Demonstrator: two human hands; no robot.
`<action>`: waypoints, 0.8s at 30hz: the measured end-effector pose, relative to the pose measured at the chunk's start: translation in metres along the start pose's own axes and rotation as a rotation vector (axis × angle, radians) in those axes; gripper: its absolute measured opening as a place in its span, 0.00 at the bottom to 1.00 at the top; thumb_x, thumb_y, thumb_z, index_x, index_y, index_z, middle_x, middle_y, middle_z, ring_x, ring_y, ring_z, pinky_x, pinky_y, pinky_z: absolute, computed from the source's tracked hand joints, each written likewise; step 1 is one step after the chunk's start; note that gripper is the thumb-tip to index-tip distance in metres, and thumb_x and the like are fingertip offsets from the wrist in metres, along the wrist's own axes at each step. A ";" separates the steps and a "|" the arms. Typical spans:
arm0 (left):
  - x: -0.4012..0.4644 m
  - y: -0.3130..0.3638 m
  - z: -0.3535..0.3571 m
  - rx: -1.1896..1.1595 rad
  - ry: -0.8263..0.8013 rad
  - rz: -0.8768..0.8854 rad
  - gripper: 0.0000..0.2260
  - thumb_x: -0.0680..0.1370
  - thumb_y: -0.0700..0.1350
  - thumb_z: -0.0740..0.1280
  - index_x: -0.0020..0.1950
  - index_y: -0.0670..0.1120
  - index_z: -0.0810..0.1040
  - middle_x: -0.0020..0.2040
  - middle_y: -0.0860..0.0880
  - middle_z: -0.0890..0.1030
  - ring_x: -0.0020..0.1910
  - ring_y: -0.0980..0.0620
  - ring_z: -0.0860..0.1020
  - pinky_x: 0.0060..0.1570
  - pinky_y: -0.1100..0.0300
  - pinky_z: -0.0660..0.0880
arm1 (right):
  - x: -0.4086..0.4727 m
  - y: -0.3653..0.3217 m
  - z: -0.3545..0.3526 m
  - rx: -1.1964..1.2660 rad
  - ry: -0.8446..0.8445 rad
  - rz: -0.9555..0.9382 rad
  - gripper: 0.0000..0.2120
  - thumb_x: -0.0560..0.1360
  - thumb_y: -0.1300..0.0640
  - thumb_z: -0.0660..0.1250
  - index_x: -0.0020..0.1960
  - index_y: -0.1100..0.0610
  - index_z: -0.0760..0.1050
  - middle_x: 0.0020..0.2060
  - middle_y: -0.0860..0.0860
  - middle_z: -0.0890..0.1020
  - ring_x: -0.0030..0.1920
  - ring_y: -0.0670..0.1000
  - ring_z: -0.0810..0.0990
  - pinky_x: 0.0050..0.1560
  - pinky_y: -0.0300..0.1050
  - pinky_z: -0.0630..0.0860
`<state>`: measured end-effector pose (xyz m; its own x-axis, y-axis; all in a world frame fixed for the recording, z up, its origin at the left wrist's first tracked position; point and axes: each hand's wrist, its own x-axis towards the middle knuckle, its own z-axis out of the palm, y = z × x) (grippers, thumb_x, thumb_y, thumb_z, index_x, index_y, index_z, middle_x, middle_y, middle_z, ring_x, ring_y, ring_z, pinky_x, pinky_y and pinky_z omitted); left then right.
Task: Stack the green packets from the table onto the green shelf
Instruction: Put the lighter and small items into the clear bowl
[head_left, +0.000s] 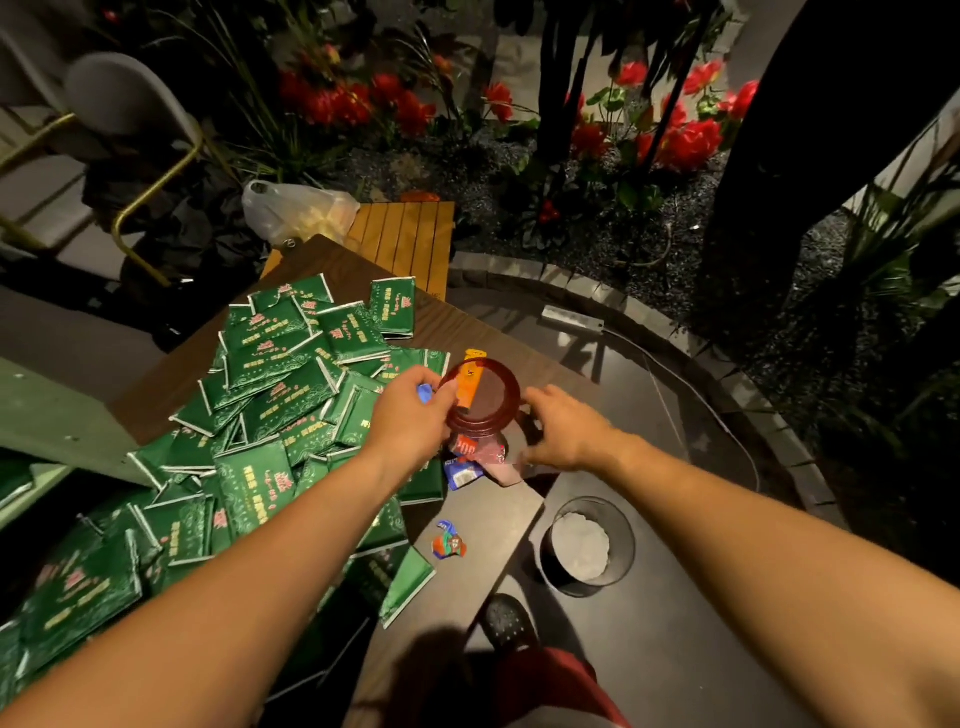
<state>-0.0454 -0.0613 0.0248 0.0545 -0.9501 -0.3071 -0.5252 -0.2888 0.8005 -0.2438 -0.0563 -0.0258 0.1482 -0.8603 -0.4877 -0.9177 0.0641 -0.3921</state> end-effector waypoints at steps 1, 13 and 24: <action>-0.001 -0.003 -0.003 0.010 0.020 -0.018 0.10 0.82 0.48 0.67 0.49 0.41 0.76 0.31 0.46 0.78 0.25 0.53 0.74 0.23 0.65 0.68 | -0.001 -0.002 0.008 -0.052 -0.016 0.000 0.36 0.69 0.47 0.77 0.72 0.50 0.65 0.63 0.53 0.74 0.61 0.56 0.76 0.61 0.55 0.76; -0.027 -0.004 0.009 -0.089 -0.134 -0.003 0.05 0.82 0.40 0.66 0.46 0.43 0.77 0.38 0.43 0.83 0.20 0.54 0.74 0.21 0.64 0.69 | -0.047 0.025 -0.010 0.606 0.004 0.175 0.04 0.74 0.68 0.70 0.44 0.61 0.81 0.39 0.50 0.83 0.44 0.47 0.81 0.45 0.39 0.78; -0.088 -0.020 0.132 -0.052 -0.454 -0.083 0.09 0.80 0.35 0.66 0.42 0.43 0.69 0.25 0.43 0.76 0.17 0.52 0.72 0.20 0.63 0.69 | -0.138 0.086 0.037 1.312 -0.015 0.412 0.16 0.81 0.51 0.62 0.60 0.60 0.79 0.50 0.57 0.84 0.47 0.53 0.81 0.50 0.48 0.78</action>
<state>-0.1519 0.0436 -0.0319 -0.2889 -0.7790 -0.5565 -0.4911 -0.3783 0.7846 -0.3300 0.0864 -0.0209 -0.0361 -0.6577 -0.7524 0.1205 0.7445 -0.6566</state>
